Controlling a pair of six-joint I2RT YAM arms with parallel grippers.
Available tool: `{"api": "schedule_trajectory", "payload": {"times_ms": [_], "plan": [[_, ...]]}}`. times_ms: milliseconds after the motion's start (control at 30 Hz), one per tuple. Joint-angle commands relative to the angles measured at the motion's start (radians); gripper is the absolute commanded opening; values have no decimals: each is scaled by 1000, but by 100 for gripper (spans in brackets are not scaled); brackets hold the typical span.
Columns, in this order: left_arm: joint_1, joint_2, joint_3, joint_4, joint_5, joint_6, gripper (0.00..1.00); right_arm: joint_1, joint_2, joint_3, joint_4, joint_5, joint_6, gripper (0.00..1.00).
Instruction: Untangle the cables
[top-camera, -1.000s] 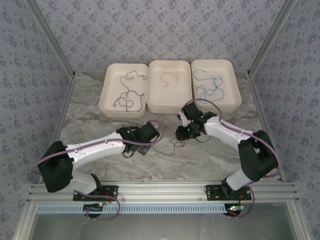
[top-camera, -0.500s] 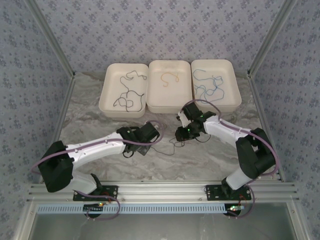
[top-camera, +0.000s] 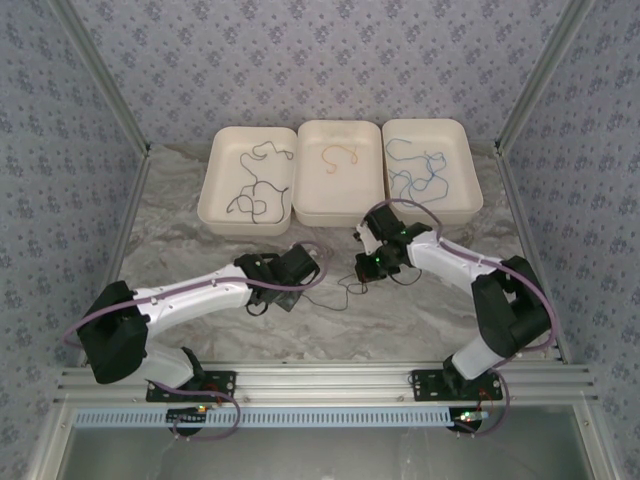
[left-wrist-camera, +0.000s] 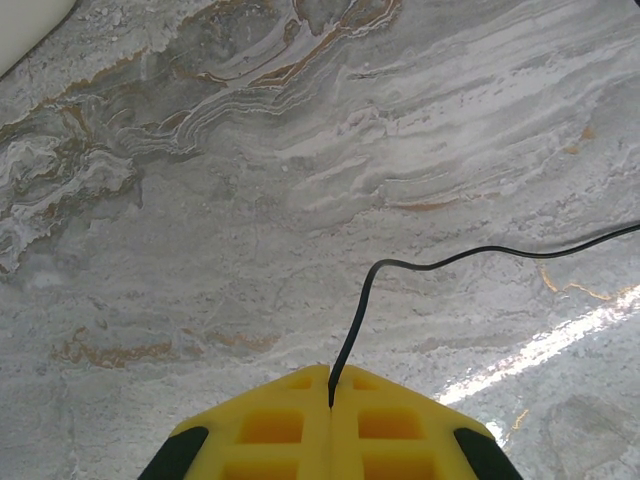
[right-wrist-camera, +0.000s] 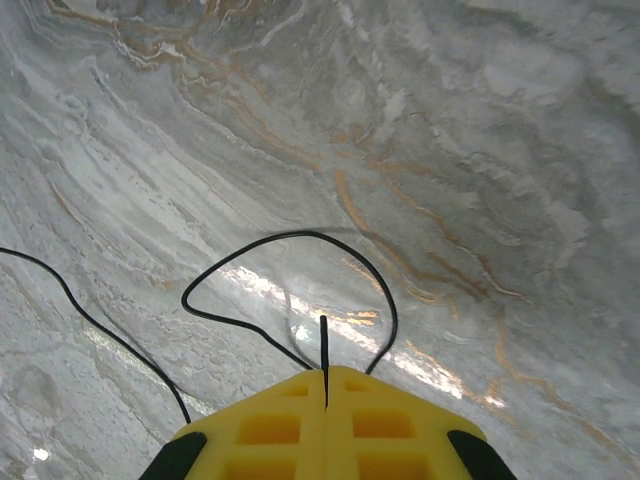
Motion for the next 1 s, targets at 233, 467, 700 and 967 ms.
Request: {"api": "schedule_trajectory", "payload": {"times_ms": [233,467,700,967], "plan": [[-70,55,40,17,5,-5,0,-244,-248,363,-8,124,153,0],[-94,94,32,55,15,-25,0,-469,-220,732,7,61,309,0],[-140,130,31,58,-8,-23,0,-608,-180,956,73,37,482,0],[-172,194,50,8,-93,-3,0,-768,-93,1135,152,-57,684,0]]}}
